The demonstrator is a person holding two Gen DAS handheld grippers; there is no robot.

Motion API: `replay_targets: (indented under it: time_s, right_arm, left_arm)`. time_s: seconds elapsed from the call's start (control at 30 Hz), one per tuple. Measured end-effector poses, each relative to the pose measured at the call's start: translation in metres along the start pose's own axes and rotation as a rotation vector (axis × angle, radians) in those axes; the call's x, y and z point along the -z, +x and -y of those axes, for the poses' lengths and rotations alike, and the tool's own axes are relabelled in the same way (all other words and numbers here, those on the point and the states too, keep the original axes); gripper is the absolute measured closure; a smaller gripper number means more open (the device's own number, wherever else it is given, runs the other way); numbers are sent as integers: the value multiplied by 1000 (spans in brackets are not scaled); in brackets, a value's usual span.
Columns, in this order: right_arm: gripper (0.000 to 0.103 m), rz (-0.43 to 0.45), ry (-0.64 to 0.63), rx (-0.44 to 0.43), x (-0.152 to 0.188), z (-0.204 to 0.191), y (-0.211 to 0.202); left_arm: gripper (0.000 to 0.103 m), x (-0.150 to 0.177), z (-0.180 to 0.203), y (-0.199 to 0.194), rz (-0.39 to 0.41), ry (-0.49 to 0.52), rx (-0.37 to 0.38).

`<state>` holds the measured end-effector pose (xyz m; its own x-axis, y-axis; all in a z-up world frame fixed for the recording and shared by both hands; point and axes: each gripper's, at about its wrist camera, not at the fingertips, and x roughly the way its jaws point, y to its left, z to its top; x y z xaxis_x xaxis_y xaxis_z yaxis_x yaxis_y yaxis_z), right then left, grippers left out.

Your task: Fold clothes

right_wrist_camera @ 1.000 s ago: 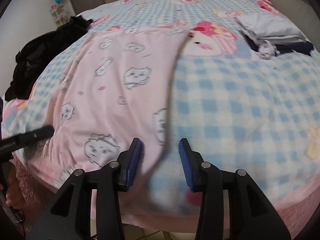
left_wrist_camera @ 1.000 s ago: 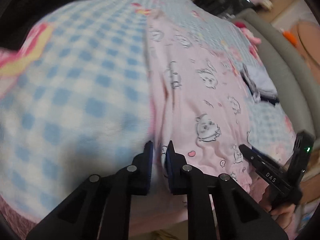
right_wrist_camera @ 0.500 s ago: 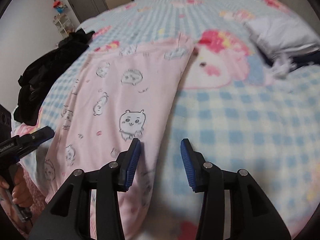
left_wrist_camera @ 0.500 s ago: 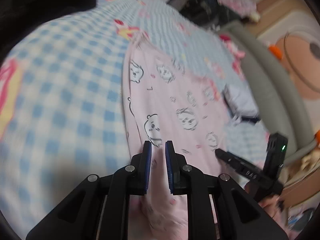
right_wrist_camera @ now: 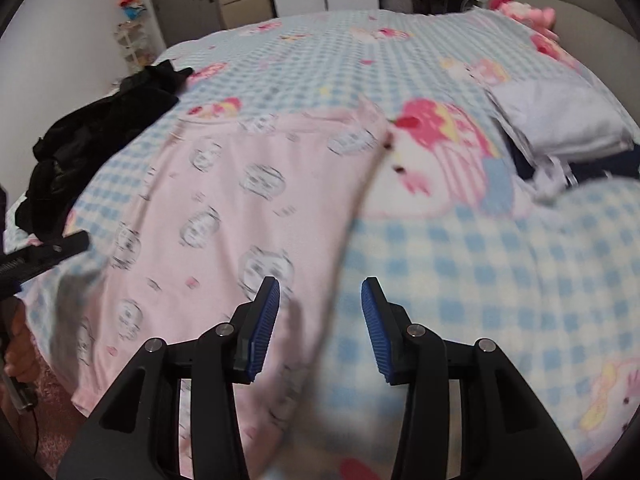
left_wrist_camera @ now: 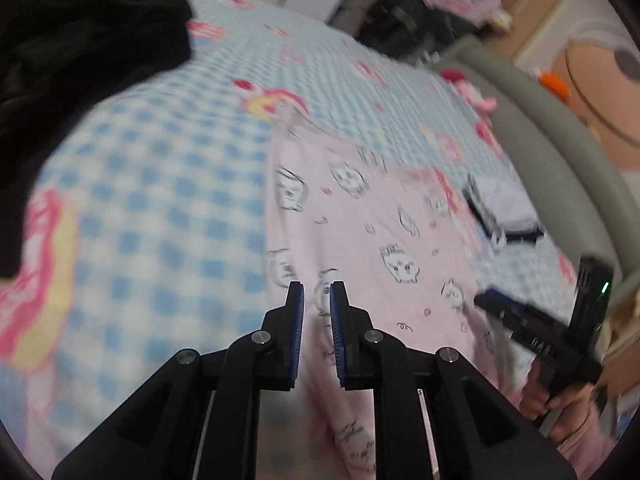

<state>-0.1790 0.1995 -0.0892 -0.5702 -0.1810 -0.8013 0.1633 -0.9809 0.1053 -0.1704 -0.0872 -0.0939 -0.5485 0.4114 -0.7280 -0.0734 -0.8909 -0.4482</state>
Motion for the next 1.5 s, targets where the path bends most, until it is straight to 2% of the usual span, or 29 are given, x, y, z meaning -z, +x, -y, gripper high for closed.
replay_targets:
  time_s: [0.13,0.23,0.27,0.3,0.67,0.73,0.83,0.93,1.0,1.13,1.2,1.27,1.33,1.4,1.5]
  right_arm:
    - [60,-33,-3,10,-8,-4,11]
    - [59,-60,7,15,-8,-3,19]
    - [59,-67,13,18,-7,-2,22]
    - [59,-72,23,16,-5,0,25]
    - [54,-105,108,-9,6,14,42]
    - [54,-106,122,-10,4,15,39]
    - [54,-108,113,4,4,14,39]
    - [54,-111,103,19,4,13,38]
    - [54,-113,97,29,4,13,38]
    - [56,-117,85,48,4,12,38]
    - [56,-118,78,58,4,11,38]
    - [56,-120,71,77,3,15,36]
    - [56,-121,73,82,0,15,32]
    - [56,-78,55,80,-9,5,23]
    - [54,-22,4,47,-21,-19,13]
  left_arm:
    - [88,2,-6,27,-95,11,-40]
    - [86,3,-5,27,-87,-4,-41]
    - [81,3,-7,27,-86,-19,-31]
    - [81,3,-10,28,-87,-39,-16]
    - [81,1,-47,32,-93,-257,147]
    - [81,1,-41,32,-104,-217,134]
    - [83,4,-12,33,-105,-62,65]
    - [94,9,8,36,-94,36,-13]
    - [97,8,7,33,-78,26,-29]
    - [97,5,-11,20,-48,-58,-16]
    - [103,4,-22,13,-32,-95,-42]
    - [103,3,-35,5,-11,-139,-75]
    - [103,0,-47,-4,21,-206,-3]
    - [103,-4,-44,-12,59,-185,64]
    - [102,-4,-16,-2,31,-58,37]
